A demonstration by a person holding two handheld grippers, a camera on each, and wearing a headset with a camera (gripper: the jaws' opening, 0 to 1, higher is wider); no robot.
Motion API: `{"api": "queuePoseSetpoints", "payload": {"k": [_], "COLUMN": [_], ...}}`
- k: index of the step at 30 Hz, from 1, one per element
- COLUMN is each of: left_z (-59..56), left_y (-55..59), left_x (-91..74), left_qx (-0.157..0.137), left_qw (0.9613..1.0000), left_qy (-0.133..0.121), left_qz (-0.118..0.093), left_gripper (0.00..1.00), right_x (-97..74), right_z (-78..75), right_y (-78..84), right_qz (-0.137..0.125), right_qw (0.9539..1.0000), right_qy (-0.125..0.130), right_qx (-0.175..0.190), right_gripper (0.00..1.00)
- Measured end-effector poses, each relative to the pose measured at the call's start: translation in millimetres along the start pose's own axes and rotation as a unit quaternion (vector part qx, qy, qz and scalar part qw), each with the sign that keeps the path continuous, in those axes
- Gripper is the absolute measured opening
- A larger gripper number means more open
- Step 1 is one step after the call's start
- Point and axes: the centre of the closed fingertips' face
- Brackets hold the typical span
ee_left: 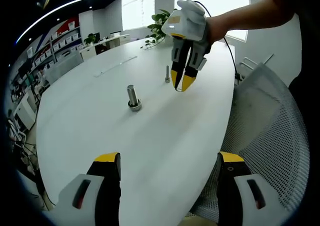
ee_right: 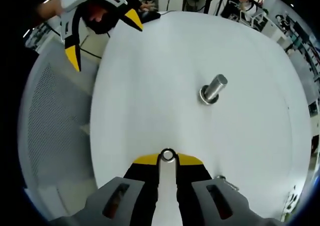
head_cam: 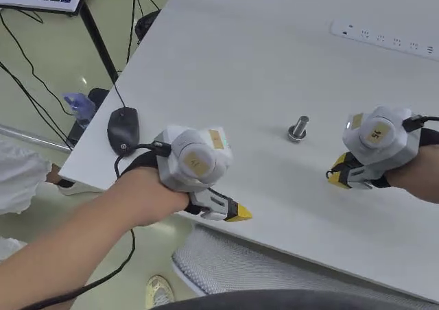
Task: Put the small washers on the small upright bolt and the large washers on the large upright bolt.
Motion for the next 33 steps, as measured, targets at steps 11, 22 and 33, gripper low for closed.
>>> {"api": "queuePoseSetpoints", "payload": {"k": [11, 22, 33], "left_z": [4.5, -0.5, 4.5], "left_y": [-6.7, -11.7, -9.7], "left_x": [2.3, 7.2, 7.3], "left_qx": [0.004, -0.007, -0.002], "left_qw": [0.9998, 0.9992, 0.9994], "left_qy": [0.0, 0.009, 0.009], "left_qz": [-0.018, -0.039, -0.034], "left_gripper": [0.81, 0.83, 0.84], "right_x": [-25.3, -39.7, -49.7], "right_z": [-19.9, -48.9, -82.1], "right_y": [44.0, 73.5, 49.0], "right_qz": [-0.006, -0.001, -0.023], "right_qw": [0.9986, 0.9954, 0.9933], "right_qy": [0.025, 0.039, 0.058], "right_qx": [0.046, 0.087, 0.097], "right_gripper": [0.12, 0.12, 0.12]}}
Point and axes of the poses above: the centre of the closed fingertips' face, and the gripper's own axes: x roughly forward along the fingers, z roughly to its left, y roughly out of its underside, and after that the axes turned 7 degrees about x, right-handed
